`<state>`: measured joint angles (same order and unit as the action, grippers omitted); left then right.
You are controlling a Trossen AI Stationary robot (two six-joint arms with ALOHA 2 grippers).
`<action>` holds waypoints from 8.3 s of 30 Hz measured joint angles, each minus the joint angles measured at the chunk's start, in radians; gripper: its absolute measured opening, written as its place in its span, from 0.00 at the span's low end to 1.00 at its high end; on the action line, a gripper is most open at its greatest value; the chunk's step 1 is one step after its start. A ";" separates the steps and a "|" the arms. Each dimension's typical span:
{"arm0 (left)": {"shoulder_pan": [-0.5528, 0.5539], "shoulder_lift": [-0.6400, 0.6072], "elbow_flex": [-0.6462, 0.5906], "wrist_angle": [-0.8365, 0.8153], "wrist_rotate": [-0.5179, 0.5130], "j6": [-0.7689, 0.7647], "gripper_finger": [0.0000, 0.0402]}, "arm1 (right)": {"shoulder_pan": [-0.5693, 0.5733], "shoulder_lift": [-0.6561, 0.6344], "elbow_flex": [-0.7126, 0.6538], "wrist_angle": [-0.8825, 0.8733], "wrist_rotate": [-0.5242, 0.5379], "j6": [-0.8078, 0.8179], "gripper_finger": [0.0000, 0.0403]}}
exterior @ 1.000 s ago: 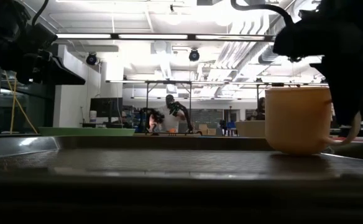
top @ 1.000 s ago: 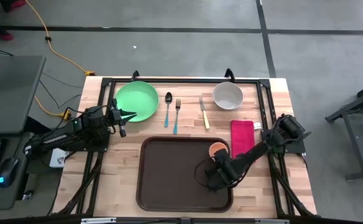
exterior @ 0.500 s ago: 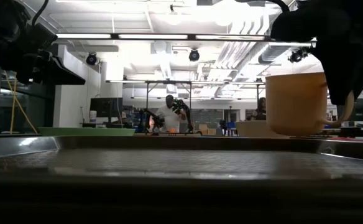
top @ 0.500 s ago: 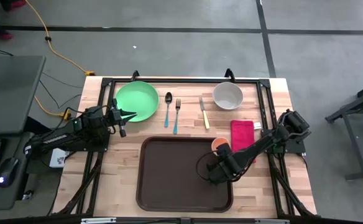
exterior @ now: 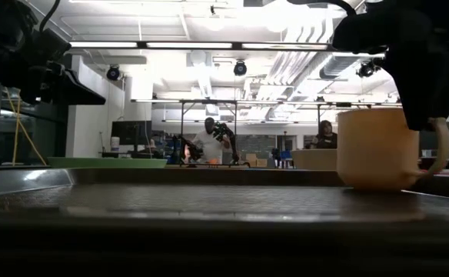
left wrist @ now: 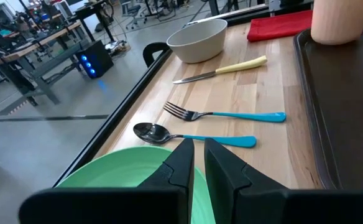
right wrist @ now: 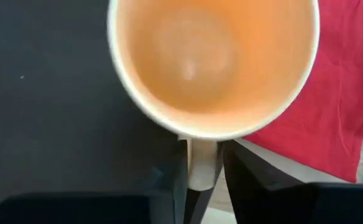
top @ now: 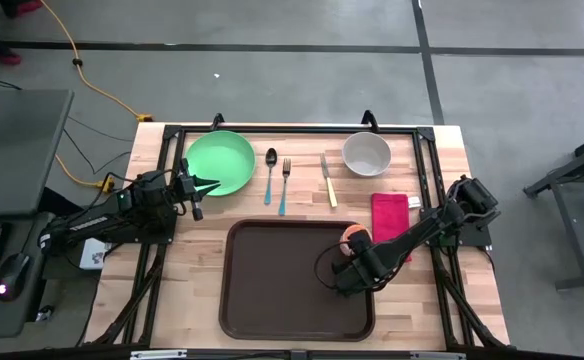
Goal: Set up tray
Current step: Put the orange mug on the top right of the brown tray, then put the green plate on the brown tray below the orange mug
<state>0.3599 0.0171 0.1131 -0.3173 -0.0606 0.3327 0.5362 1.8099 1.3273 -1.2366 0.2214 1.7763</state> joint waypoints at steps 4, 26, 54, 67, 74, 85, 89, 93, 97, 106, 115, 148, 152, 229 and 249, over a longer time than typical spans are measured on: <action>0.000 0.000 0.000 0.000 0.001 0.000 0.17 | 0.000 0.000 0.000 0.001 0.000 0.000 0.20; 0.000 0.000 0.000 0.000 0.001 0.000 0.17 | -0.026 -0.242 -0.001 0.032 0.149 -0.098 0.18; 0.026 0.485 0.480 -0.362 -0.032 -0.202 0.17 | -0.514 -0.642 -0.001 0.167 0.338 -1.028 0.18; 0.233 1.142 0.758 -0.720 0.247 0.198 0.17 | -0.583 -0.952 -0.001 -0.075 0.402 -1.110 0.20; 0.229 1.242 0.758 -0.662 0.190 0.320 0.29 | -0.583 -1.073 -0.001 -0.072 0.398 -1.163 0.36; 0.229 1.338 0.758 -0.584 0.191 0.161 0.67 | -0.583 -1.085 -0.001 -0.116 0.429 -1.218 0.56; 0.229 1.383 0.758 -0.574 0.190 0.132 0.71 | -0.583 -1.093 -0.001 -0.117 0.448 -1.227 0.57; 0.229 1.426 0.758 -0.564 0.168 0.114 0.71 | -0.583 -1.094 -0.001 -0.118 0.450 -1.235 0.55; 0.229 1.466 0.757 -0.534 0.157 0.085 0.70 | -0.583 -1.092 -0.001 -0.117 0.450 -1.235 0.55; 0.229 1.535 0.757 -0.494 0.160 0.051 0.68 | -0.582 -1.093 -0.001 -0.117 0.450 -1.235 0.55; 0.229 1.581 0.758 -0.496 0.178 0.053 0.47 | -0.582 -1.093 -0.001 -0.110 0.455 -1.235 0.55; 0.205 1.250 0.940 -0.720 0.126 0.114 0.03 | -0.583 -1.093 -0.001 -0.086 0.468 -1.231 0.45; 0.117 1.208 1.050 -0.716 0.130 0.234 0.03 | -0.582 -1.093 -0.001 -0.086 0.471 -1.231 0.45; -0.943 2.190 1.799 -0.585 -0.124 -0.020 0.03 | -0.582 -1.090 -0.001 -0.082 0.279 -1.258 0.45; -0.943 2.209 1.799 -0.504 -0.017 -0.044 0.10 | -0.582 -1.090 -0.001 -0.082 0.272 -1.288 0.45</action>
<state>-0.5834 2.2261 1.9118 -0.8215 -0.0772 0.2884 -0.0456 0.7197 1.3262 -1.3190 0.4932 0.4881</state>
